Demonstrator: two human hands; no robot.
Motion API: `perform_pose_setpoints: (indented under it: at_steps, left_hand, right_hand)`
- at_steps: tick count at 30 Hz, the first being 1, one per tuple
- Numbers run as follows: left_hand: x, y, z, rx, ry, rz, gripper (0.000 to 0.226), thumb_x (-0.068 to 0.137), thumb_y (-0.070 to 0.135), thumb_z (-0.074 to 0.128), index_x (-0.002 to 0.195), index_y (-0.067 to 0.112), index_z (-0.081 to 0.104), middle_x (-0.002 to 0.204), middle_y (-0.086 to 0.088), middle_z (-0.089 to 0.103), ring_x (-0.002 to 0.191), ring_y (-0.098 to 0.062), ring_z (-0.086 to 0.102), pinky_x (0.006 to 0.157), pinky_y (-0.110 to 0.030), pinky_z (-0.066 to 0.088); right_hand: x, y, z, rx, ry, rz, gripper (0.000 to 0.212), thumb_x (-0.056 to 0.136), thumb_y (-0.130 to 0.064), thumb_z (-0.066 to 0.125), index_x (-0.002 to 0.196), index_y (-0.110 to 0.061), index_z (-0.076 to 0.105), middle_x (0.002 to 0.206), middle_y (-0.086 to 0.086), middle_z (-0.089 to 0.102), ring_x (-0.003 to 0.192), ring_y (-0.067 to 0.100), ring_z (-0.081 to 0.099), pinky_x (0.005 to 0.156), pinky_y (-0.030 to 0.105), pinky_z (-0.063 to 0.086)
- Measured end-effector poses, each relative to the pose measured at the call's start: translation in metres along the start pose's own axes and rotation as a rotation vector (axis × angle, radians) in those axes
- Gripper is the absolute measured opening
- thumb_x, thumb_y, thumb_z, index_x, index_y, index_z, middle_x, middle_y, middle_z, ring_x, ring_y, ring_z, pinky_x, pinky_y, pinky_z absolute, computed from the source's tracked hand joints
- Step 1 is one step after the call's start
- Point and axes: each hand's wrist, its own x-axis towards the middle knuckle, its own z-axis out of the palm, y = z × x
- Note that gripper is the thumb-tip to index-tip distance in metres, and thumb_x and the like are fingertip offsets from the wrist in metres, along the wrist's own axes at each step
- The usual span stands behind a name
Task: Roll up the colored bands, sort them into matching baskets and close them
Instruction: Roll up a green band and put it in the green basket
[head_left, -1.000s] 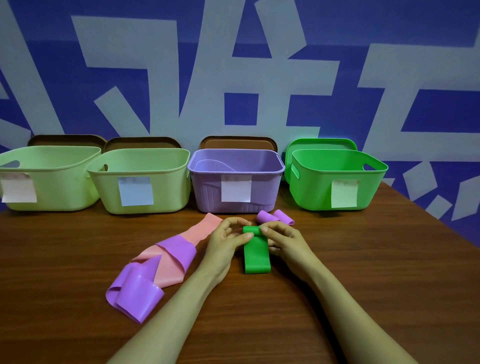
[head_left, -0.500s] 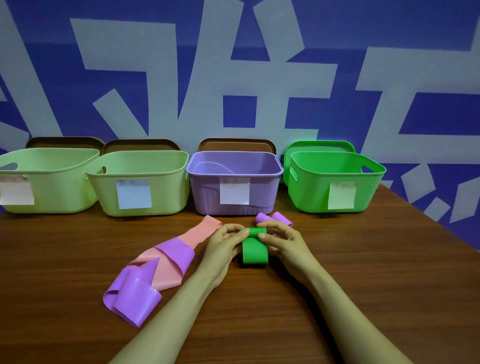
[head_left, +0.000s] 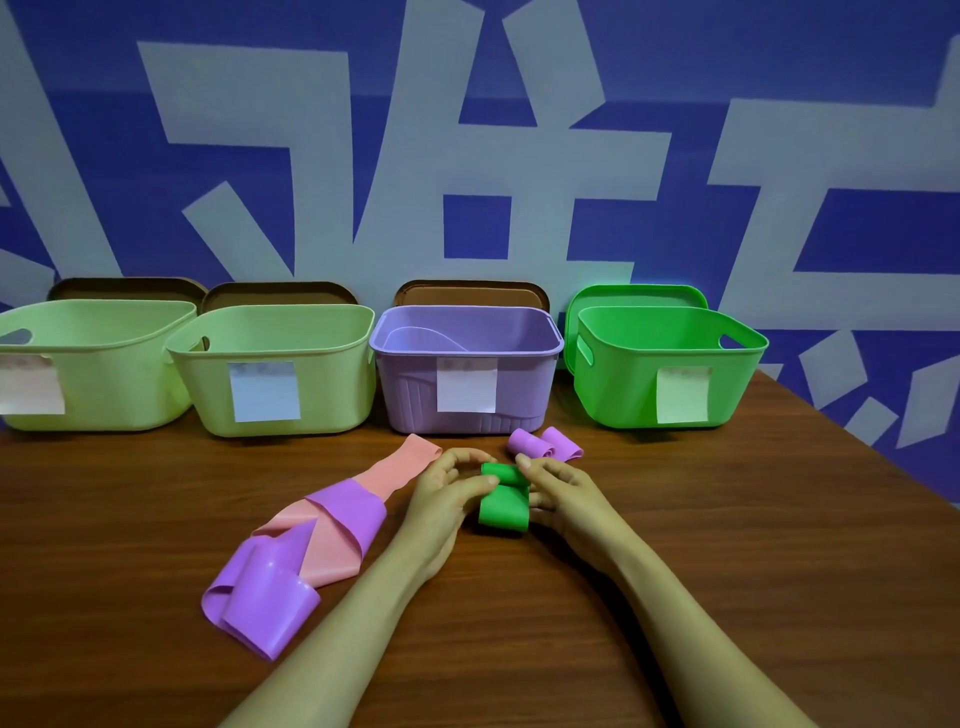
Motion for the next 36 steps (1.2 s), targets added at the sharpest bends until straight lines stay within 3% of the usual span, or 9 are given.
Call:
perform_pose_setpoints:
  at_steps: [6, 12, 19, 24, 28, 31, 36]
  left_hand:
    - [-0.0011, 0.0001, 0.0008, -0.003, -0.008, 0.000, 0.029, 0.082, -0.012, 0.060, 0.103, 0.008, 0.061, 0.101, -0.008, 0.064, 0.096, -0.018, 0.063, 0.077, -0.026, 0.053]
    - [-0.0016, -0.0002, 0.0036, -0.005, -0.028, -0.101, 0.028, 0.086, 0.002, 0.063, 0.113, 0.006, 0.057, 0.107, -0.011, 0.068, 0.098, -0.020, 0.067, 0.079, -0.026, 0.054]
    - [-0.0015, 0.0016, 0.0013, -0.033, 0.002, -0.070, 0.015, 0.090, 0.013, 0.060, 0.103, 0.005, 0.063, 0.096, -0.007, 0.069, 0.092, -0.017, 0.069, 0.077, -0.029, 0.055]
    - [-0.0011, 0.0007, 0.0004, -0.008, 0.012, -0.044, 0.012, 0.089, 0.008, 0.061, 0.101, 0.006, 0.063, 0.095, -0.008, 0.068, 0.089, -0.015, 0.069, 0.076, -0.028, 0.055]
    - [-0.0010, 0.0006, 0.0009, -0.002, 0.012, -0.021, 0.013, 0.088, 0.004, 0.061, 0.100, 0.008, 0.064, 0.094, -0.007, 0.069, 0.088, -0.014, 0.069, 0.075, -0.025, 0.055]
    - [-0.0006, 0.0002, 0.0004, 0.022, 0.010, -0.014, 0.015, 0.088, 0.003, 0.061, 0.100, 0.010, 0.065, 0.098, -0.007, 0.069, 0.093, -0.016, 0.068, 0.076, -0.024, 0.054]
    - [0.0021, -0.0022, -0.0020, 0.067, 0.018, -0.003, 0.021, 0.085, -0.007, 0.059, 0.096, 0.011, 0.065, 0.102, -0.007, 0.066, 0.096, -0.017, 0.065, 0.075, -0.022, 0.053]
  right_hand:
    - [0.0028, 0.0032, -0.0029, -0.013, 0.018, -0.025, 0.013, 0.089, -0.023, 0.063, 0.088, -0.010, 0.064, 0.094, 0.011, 0.071, 0.082, 0.021, 0.068, 0.085, 0.041, 0.053]
    - [0.0029, 0.0011, -0.0048, 0.014, 0.075, -0.082, 0.012, 0.086, -0.011, 0.065, 0.096, -0.004, 0.064, 0.100, 0.017, 0.066, 0.085, 0.026, 0.065, 0.075, 0.035, 0.055]
    - [0.0059, 0.0046, -0.0073, -0.009, 0.073, -0.089, 0.018, 0.082, 0.000, 0.068, 0.098, -0.007, 0.067, 0.114, 0.023, 0.061, 0.095, 0.030, 0.066, 0.091, 0.046, 0.052]
    - [0.0050, 0.0022, -0.0052, -0.006, 0.060, -0.082, 0.018, 0.083, 0.003, 0.065, 0.099, -0.006, 0.065, 0.110, 0.016, 0.063, 0.090, 0.022, 0.068, 0.074, 0.028, 0.055]
    - [0.0044, 0.0003, -0.0004, 0.075, 0.060, -0.023, 0.010, 0.090, -0.013, 0.061, 0.097, -0.007, 0.063, 0.099, 0.012, 0.068, 0.083, 0.018, 0.070, 0.076, 0.030, 0.058]
    - [0.0062, 0.0027, -0.0020, 0.054, 0.046, 0.050, 0.018, 0.092, -0.023, 0.060, 0.096, -0.007, 0.064, 0.094, 0.013, 0.070, 0.076, 0.017, 0.068, 0.075, 0.029, 0.058]
    - [0.0085, 0.0068, -0.0054, 0.043, 0.051, 0.018, 0.011, 0.091, -0.013, 0.061, 0.101, -0.008, 0.062, 0.097, 0.013, 0.068, 0.077, 0.016, 0.067, 0.078, 0.031, 0.057]
